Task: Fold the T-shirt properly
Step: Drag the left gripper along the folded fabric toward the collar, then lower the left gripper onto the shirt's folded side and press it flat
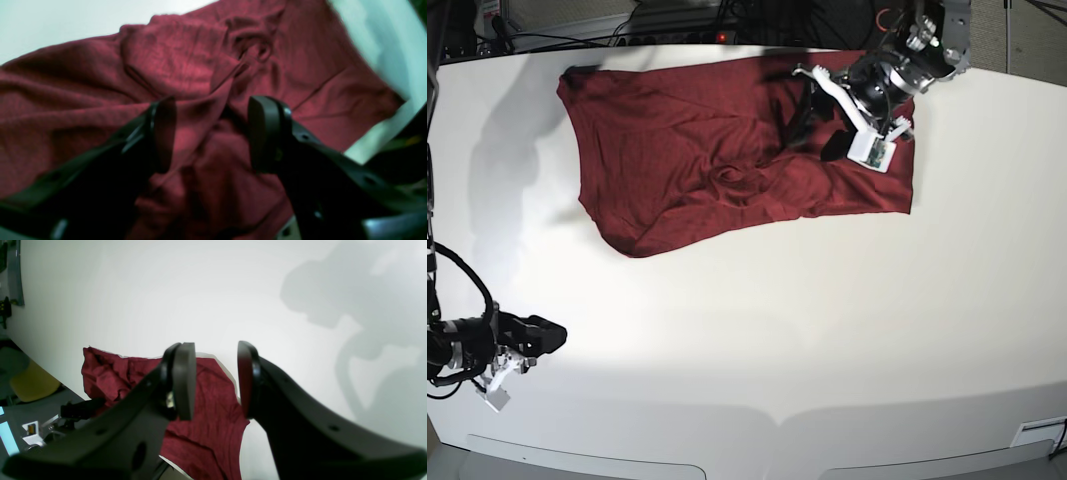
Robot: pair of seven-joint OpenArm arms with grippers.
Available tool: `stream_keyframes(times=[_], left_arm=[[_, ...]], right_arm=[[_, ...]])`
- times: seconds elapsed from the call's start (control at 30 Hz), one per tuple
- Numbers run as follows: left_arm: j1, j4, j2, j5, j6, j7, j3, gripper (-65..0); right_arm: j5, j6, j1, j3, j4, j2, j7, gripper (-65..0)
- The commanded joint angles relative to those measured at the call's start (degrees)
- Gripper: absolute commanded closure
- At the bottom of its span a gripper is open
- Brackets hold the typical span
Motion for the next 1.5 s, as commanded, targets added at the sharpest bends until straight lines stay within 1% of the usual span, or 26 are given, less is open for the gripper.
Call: stream_keyframes(times=[0.0, 0.07, 0.17, 0.2, 0.27, 0.3, 0.33, 0.37, 0.4, 0.43, 0.63, 0.83, 0.93, 1.0, 1.13, 1.3, 1.47], left_arm=[[-0.74, 0.98, 0.13, -0.24, -0.44, -1.70, 0.04, -33.0], [-1.44, 0.90, 0.13, 1.05, -0.42, -1.73, 0.04, -33.0], [-3.06, 0.87, 0.13, 1.01, 0.02, -1.81, 0.04, -33.0], [-3.89, 0.87, 0.13, 1.01, 1.44, -1.88, 0.04, -33.0], [-5.75, 0.87, 0.11, 1.14, 5.99, -1.86, 0.04, -30.5], [-6.54, 0.87, 0.11, 2.36, 8.26, -1.68, 0.04, -27.2], [-7.23, 0.87, 0.11, 3.93, 9.62, -1.16, 0.04, -21.9], [-7.72, 0.87, 0.11, 5.20, 10.03, -0.02, 0.04, -14.5], [-7.91, 0.90, 0.11, 6.32, 10.03, 1.31, 0.04, -5.7], [-7.87, 0.87, 0.09, 7.02, 10.01, 2.01, 0.04, 0.0], [-5.42, 0.87, 0.11, 8.00, 9.33, 2.19, 0.76, 0.0], [-4.02, -0.48, 0.11, 16.20, 9.20, 1.55, 3.87, 0.0], [-3.76, -2.64, 0.11, 18.14, 9.20, 1.49, 5.25, 0.0], [-3.76, -3.41, 0.11, 18.40, 9.20, 0.59, 6.45, 0.0], [-4.55, -3.41, 0.13, 18.38, 9.35, -4.04, 9.07, 0.0], [-8.46, -3.41, 0.15, 18.38, 9.42, -4.33, 11.85, 0.0], [-12.83, -3.61, 0.35, 18.38, 9.46, -4.28, 12.59, 0.0]], right_arm=[[1.57, 0.28, 2.34, 0.24, 0.66, 0.83, 0.63, -21.4], [1.57, 0.28, 2.32, 0.24, 0.66, 0.83, 0.59, -21.4], [1.57, 0.28, 2.32, 0.24, 0.66, 0.83, 0.59, -21.4], [1.57, 0.28, 2.32, 0.24, 0.66, 0.83, 0.59, -21.4], [1.57, 0.28, 2.32, 0.24, 0.66, 0.83, 0.55, -21.4], [1.55, 0.28, 2.32, 0.24, 0.66, 0.83, 0.46, -21.4], [1.55, 0.28, 2.32, 0.24, 0.66, 0.83, 0.39, -21.4], [1.55, 0.28, 2.32, 0.24, 0.66, 0.83, 0.37, -21.4], [1.55, 0.28, 2.32, 0.24, 0.66, 0.83, 0.39, -21.4], [1.55, 0.28, 2.34, 0.24, 0.66, 0.83, 0.39, -21.4], [1.57, 0.28, 2.34, 0.24, 0.66, 0.83, 0.68, -21.4], [1.77, 0.28, 2.34, 0.24, 0.66, 0.83, 0.61, -21.4], [1.75, 0.28, 2.32, 0.24, 0.66, 0.83, -0.02, -21.4], [1.75, 0.28, 2.32, 0.24, 0.66, 0.83, 0.00, -21.4], [1.75, 0.28, 2.32, 0.24, 0.66, 0.83, 0.07, -21.4], [1.75, 0.28, 2.32, 0.24, 0.66, 0.83, 0.04, -21.4], [1.75, 0.28, 2.29, 0.24, 0.66, 0.81, 0.02, -21.4]])
